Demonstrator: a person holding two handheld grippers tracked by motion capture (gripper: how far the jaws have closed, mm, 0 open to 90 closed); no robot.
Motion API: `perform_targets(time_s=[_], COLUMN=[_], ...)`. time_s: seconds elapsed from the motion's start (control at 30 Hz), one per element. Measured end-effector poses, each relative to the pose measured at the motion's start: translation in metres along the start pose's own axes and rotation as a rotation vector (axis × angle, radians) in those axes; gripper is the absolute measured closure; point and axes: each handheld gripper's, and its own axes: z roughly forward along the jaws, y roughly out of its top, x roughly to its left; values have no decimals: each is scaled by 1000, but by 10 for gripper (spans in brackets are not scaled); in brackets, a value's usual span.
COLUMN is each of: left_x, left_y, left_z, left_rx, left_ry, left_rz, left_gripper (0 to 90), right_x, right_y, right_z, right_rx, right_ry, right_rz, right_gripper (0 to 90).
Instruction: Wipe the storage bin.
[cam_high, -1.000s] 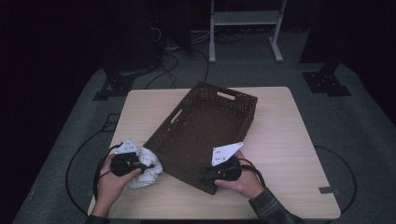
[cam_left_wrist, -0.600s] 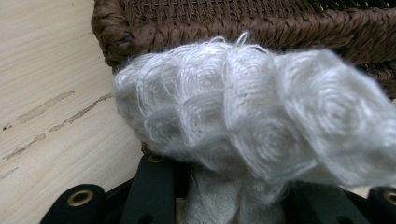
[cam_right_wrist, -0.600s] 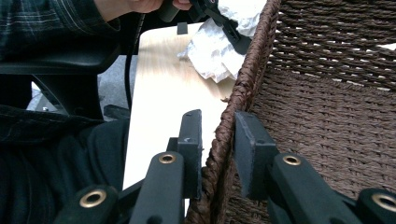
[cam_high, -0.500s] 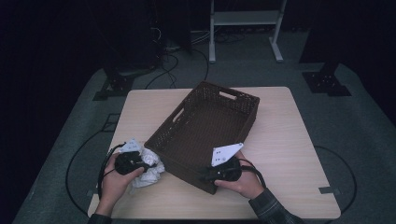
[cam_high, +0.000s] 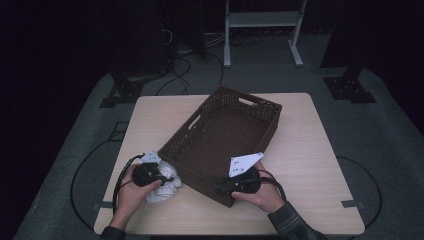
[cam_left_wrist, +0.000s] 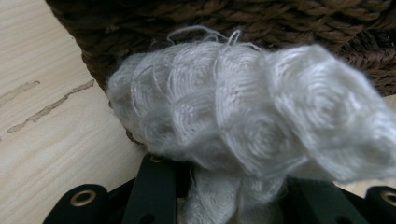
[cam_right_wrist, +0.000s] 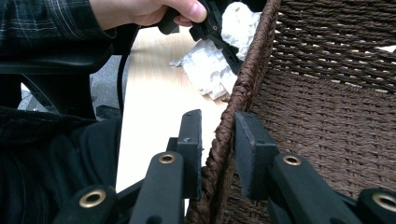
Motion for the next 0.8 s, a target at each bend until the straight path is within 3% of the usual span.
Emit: perform_targets(time_s=[0.4,0.6,0.8], left_x=[-4,-4,-6], left_y=[-8,-8,-5], left_z=[16,13,3], left_rx=[90,77,6], left_ry=[14,8,-24], left_rz=[13,7,-6], left_gripper=[681,681,682], right_x=[-1,-1,-1], right_y=[-1,-1,-1], right_z=[0,0,-1], right_rx=[-3,-3,-2], right_ry=[4,6,6], right_rz=[4,7,8], right_gripper=[724,723,724])
